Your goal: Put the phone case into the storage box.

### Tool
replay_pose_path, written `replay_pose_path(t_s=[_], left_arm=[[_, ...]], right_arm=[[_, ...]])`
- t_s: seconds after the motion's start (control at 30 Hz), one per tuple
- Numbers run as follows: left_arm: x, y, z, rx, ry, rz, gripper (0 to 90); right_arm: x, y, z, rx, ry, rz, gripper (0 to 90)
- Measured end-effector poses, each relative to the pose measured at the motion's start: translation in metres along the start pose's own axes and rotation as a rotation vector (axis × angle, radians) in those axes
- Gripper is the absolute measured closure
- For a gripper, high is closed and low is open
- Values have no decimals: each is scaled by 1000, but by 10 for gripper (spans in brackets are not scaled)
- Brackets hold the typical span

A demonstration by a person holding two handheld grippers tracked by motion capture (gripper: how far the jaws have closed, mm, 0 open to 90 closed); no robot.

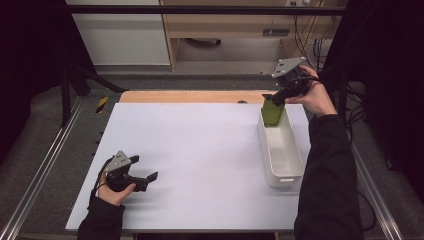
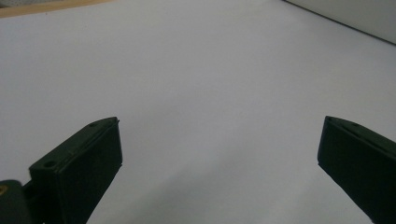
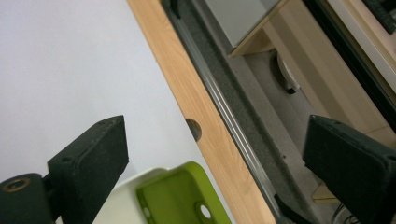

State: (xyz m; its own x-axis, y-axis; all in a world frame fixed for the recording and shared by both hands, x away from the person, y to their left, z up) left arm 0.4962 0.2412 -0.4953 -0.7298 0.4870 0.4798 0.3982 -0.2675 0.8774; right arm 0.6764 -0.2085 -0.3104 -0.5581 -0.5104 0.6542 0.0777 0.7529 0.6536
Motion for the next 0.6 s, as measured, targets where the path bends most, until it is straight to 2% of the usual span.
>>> replay_pose_path(t_s=[0.13,0.23,0.43,0.5,0.6], left_arm=[[1,0,0,-6,-3,-2,0],[1,1,0,-6,-3,-5,0],[2,1,-1,-9,-4,-10,0],[2,1,-1,-10,-3,-12,0],[3,2,-1,-11,-5,-16,0]], right_arm=[[8,6,6,-20,-26,-28,51],[15,11,12,-53,-20,-47,46],[31,18,24,-73,-43,-75,33],[36,20,28,-75,-41,-98,34],[42,19,37,-103,-41,-141,33]])
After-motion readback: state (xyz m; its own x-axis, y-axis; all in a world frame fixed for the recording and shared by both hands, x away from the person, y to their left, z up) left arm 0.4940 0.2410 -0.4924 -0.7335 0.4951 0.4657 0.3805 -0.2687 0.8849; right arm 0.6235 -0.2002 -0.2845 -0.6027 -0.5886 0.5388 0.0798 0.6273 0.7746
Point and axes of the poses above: each handheld gripper's, and its own axes: x roughly backward along the jaws, y roughly out of its top, z roughly to its left, the point moved 6 cm from there along -x, roughly forward along the jaws, and after that the axes turned 9 degrees about y, right-handed, at the moved point
